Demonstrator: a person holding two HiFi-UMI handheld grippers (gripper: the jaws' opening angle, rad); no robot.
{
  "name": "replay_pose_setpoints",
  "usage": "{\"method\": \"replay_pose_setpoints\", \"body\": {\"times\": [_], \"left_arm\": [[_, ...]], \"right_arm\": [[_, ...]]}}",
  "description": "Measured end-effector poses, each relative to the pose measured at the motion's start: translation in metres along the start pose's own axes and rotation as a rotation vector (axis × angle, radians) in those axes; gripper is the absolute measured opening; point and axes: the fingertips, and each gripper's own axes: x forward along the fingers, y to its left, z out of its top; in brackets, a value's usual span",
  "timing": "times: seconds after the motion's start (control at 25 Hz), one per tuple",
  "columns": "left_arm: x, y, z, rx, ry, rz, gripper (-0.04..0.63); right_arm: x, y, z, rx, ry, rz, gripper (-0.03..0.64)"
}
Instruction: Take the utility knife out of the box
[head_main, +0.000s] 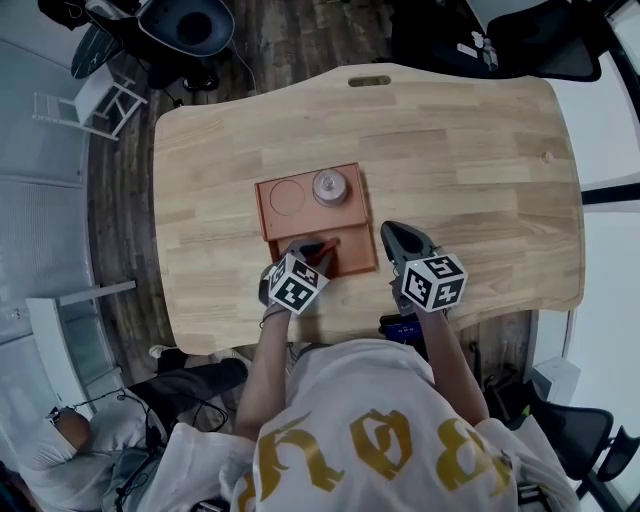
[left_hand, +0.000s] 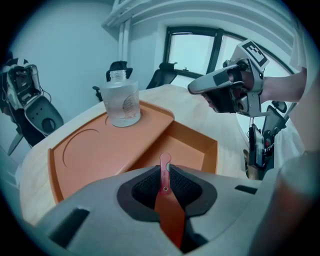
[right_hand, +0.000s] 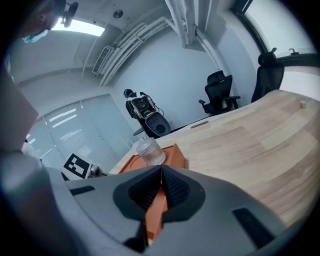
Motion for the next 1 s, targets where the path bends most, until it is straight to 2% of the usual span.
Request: {"method": "replay_pose_setpoints", "body": {"times": [0.12,0.28,0.48,0.68,0.88,1.0], "left_arm": [[-0.008,-0.003,0.004,0.012,-0.031,0.006,0.058],[-0.022,-0.005,0.013,-0.016,-0.102,0.021,0.058],[-0.044,0.0,0.027,-0.118,-0.223,0.032,0.058],[-0.07,0.004,0.042,-0.242,-0.357,0.018,0.058],[-0.103,0.013,0.058,-0.302,-0.512,0.075,0.057],[-0.125,0.018,0.067,-0.305,-0.594,0.124,0.057]], "right_arm": [[-0.003,0.006,0.002,-0.011,-0.009,0.0,0.012],[-0.009,0.014,0.005,-0.028,-0.018,0.002,0.012],[-0.016,0.027,0.009,-0.084,-0.026,-0.012,0.012],[-0.026,0.038,0.026,-0.22,-0.066,-0.077,0.011],[-0.035,0.052,0.043,-0.291,-0.124,-0.113,0.012],[-0.042,0.059,0.051,-0.315,-0.161,-0.129,0.012]]}}
